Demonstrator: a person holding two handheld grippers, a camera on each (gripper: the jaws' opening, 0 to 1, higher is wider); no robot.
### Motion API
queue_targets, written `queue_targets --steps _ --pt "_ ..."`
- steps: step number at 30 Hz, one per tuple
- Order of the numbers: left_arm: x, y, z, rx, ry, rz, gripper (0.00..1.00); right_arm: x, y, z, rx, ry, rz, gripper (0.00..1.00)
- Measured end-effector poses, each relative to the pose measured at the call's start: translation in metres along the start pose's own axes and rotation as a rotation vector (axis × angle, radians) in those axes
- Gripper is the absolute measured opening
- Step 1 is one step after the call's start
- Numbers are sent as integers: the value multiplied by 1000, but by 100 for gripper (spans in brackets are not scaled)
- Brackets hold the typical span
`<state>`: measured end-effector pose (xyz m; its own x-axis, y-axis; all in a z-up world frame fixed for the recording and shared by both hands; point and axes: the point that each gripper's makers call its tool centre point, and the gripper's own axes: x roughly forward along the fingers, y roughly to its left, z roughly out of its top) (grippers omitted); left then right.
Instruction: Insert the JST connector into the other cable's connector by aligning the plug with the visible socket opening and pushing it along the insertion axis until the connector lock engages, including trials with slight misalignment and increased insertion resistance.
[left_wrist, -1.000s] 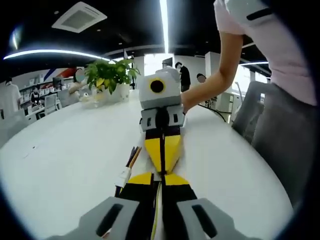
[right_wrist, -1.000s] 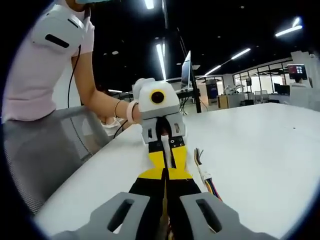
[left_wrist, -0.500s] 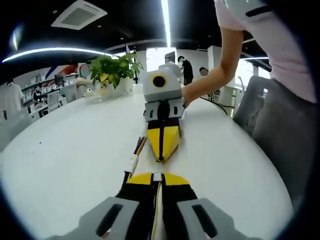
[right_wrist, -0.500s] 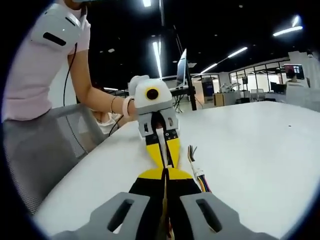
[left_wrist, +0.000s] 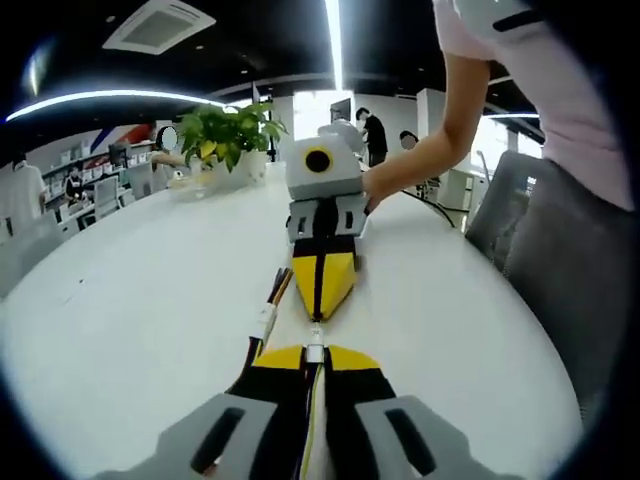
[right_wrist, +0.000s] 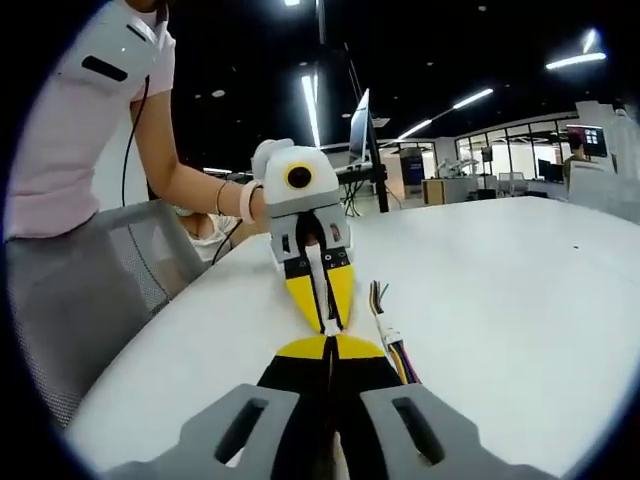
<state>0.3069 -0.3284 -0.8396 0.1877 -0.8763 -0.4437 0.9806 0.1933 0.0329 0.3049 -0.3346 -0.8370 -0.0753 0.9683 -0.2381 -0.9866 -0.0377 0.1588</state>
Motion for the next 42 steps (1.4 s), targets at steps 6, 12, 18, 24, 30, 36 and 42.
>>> queue_targets --steps 6,12,18,24,30,36,42 --pt "-2 0 -2 4 14 -7 1 0 -1 -3 -43 24 -7 0" --pt "-1 0 -3 -3 26 -17 1 1 0 -5 -49 32 -11 4" --pt "0 -1 -3 -23 27 -14 3 3 2 -7 -52 49 -10 5" --pt "-2 -5 -2 -120 37 4 10 -3 -1 4 25 -19 -46 4" --pt "-17 8 9 -190 30 129 11 -15 5 -2 102 20 -97 14" --pt "-39 9 21 -220 50 217 19 -24 14 13 190 -22 -170 20" --pt "-66 6 56 -362 -109 270 29 -28 24 27 200 -15 -213 22"
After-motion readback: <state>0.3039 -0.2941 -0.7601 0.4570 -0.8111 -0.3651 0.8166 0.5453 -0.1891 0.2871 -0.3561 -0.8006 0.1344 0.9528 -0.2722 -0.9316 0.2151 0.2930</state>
